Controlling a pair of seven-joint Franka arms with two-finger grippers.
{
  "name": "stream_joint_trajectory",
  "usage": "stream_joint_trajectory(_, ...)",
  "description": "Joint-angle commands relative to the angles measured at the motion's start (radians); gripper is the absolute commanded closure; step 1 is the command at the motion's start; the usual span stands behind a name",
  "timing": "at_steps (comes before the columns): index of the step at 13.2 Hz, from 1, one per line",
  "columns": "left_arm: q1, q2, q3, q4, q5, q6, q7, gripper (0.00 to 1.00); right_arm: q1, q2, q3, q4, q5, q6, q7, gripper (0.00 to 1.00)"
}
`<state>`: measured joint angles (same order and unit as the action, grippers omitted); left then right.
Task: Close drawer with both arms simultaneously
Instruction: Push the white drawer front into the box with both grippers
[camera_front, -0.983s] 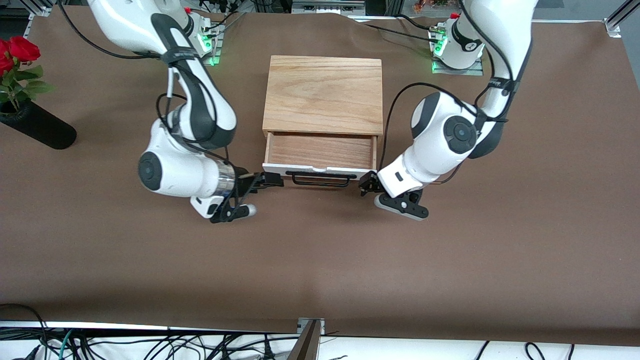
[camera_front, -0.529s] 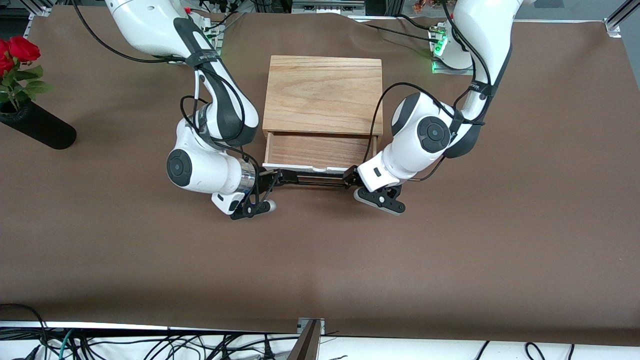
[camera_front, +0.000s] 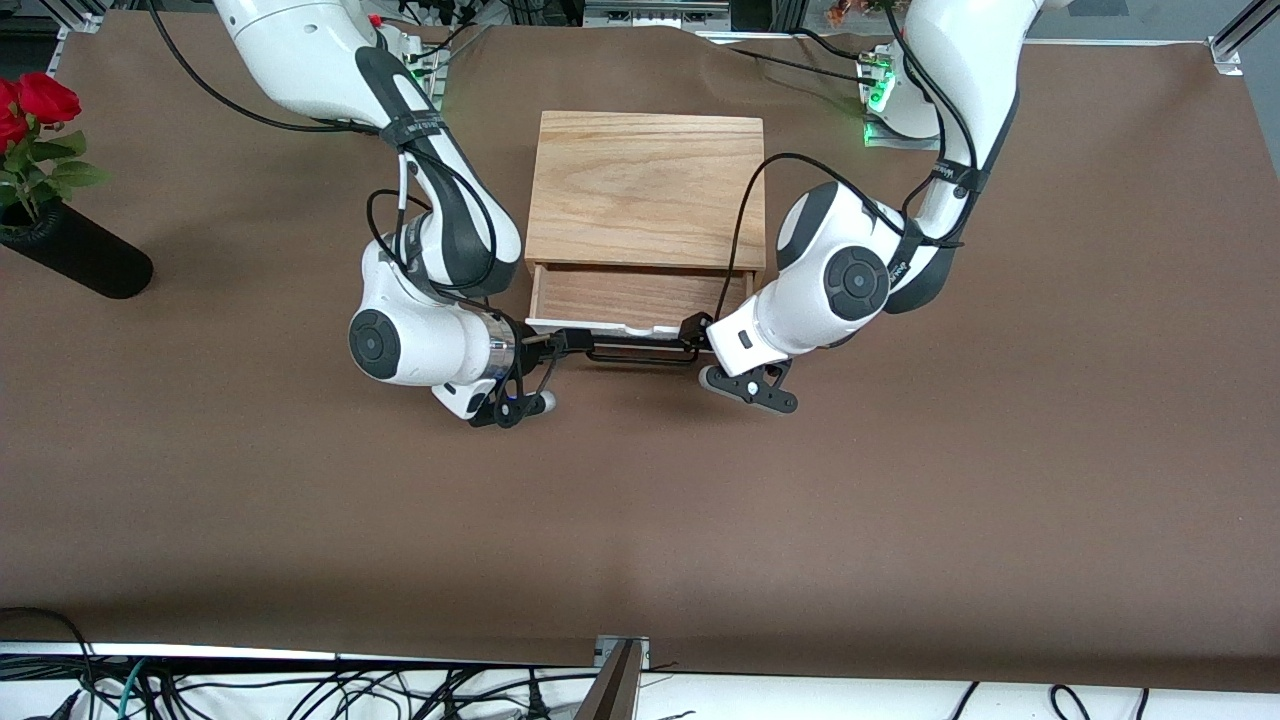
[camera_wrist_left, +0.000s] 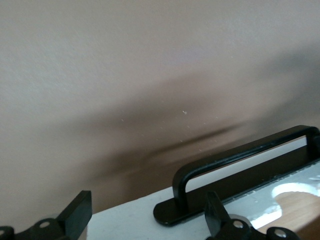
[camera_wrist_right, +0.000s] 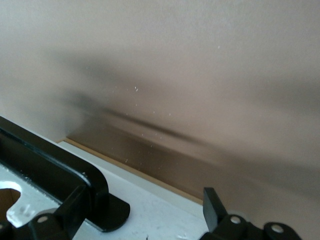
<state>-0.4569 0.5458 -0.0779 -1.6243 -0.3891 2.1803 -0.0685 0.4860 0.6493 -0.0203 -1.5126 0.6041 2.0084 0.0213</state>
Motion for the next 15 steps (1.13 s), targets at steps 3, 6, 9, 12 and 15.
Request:
stream_joint_trajectory(3, -0.006, -0.004, -0.003, 0.014, -0.043, -0.08, 0.001, 0.0, 0.008, -0.075, -0.004, -0.076, 0.011, -0.138, 0.054, 0.0)
stream_joint_trajectory(6, -0.005, -0.004, -0.003, 0.017, -0.043, -0.161, -0.014, 0.0, 0.014, -0.129, 0.008, -0.141, 0.01, -0.164, 0.091, 0.0)
stream_joint_trajectory(9, -0.003, -0.001, -0.003, 0.017, -0.06, -0.266, -0.01, 0.0, 0.014, -0.145, 0.023, -0.173, 0.01, -0.163, 0.088, 0.0)
stream_joint_trajectory(12, 0.001, -0.001, -0.003, 0.02, -0.089, -0.335, -0.008, 0.0, 0.014, -0.146, 0.039, -0.202, 0.01, -0.149, 0.089, 0.0)
stream_joint_trajectory(15, 0.003, -0.001, -0.003, 0.02, -0.091, -0.37, -0.008, 0.0, 0.014, -0.152, 0.039, -0.207, 0.01, -0.161, 0.088, 0.0)
